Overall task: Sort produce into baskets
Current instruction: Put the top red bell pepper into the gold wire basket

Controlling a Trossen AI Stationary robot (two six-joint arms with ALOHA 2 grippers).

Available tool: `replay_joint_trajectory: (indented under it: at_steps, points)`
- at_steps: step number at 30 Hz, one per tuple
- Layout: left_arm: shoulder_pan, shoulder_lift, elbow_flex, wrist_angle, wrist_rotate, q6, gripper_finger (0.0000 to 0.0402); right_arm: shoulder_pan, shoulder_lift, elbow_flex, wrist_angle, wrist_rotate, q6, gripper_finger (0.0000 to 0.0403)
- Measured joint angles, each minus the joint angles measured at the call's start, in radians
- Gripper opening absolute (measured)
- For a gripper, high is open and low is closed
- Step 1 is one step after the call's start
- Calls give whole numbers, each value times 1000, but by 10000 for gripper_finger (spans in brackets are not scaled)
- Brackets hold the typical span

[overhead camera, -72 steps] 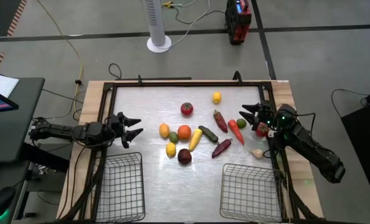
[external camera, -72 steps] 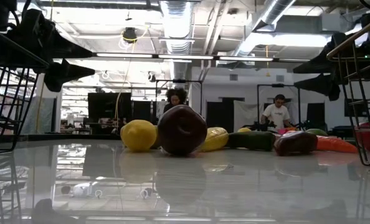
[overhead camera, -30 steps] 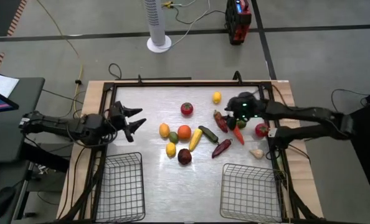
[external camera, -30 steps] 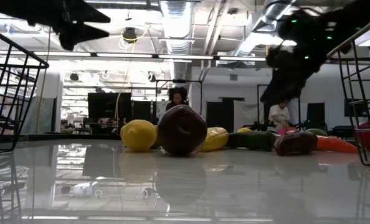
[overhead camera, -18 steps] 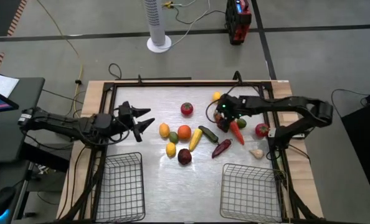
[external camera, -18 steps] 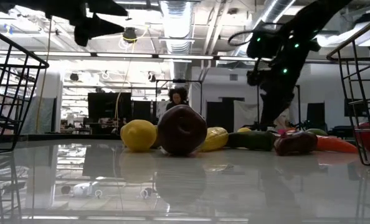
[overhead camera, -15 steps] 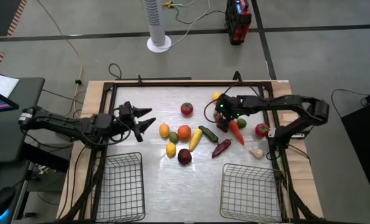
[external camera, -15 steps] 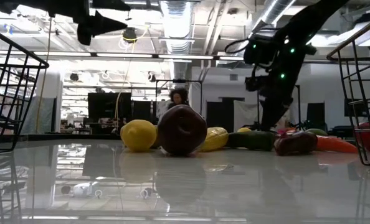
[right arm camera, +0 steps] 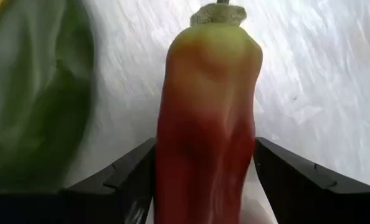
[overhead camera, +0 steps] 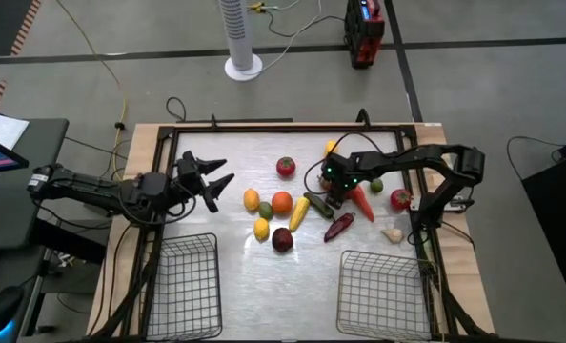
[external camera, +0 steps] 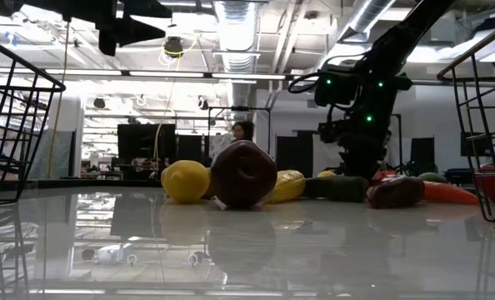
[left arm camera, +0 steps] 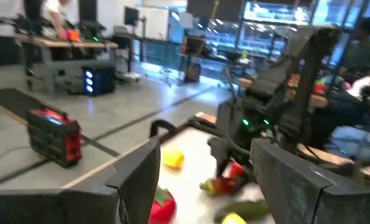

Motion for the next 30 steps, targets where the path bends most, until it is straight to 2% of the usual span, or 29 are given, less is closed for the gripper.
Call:
replay_joint_trajectory:
  at_steps: [4,10,16,23,30]
  points:
    - [0,0,0,33,-18,52,238,6,-19,-5,22,23,-3,263]
    - [0,1,0,67,-20,96,238,4,-80,-6,16,53,-2,200]
    - [0,3,0,69,-20,70,238,65,-184,78,-139,26,24,195]
    - [0,3,0,69,47,17,238,369,-342,205,-261,-17,117,209]
    - [0,3,0,70,53,6,238,751,-446,214,-269,-11,315,207]
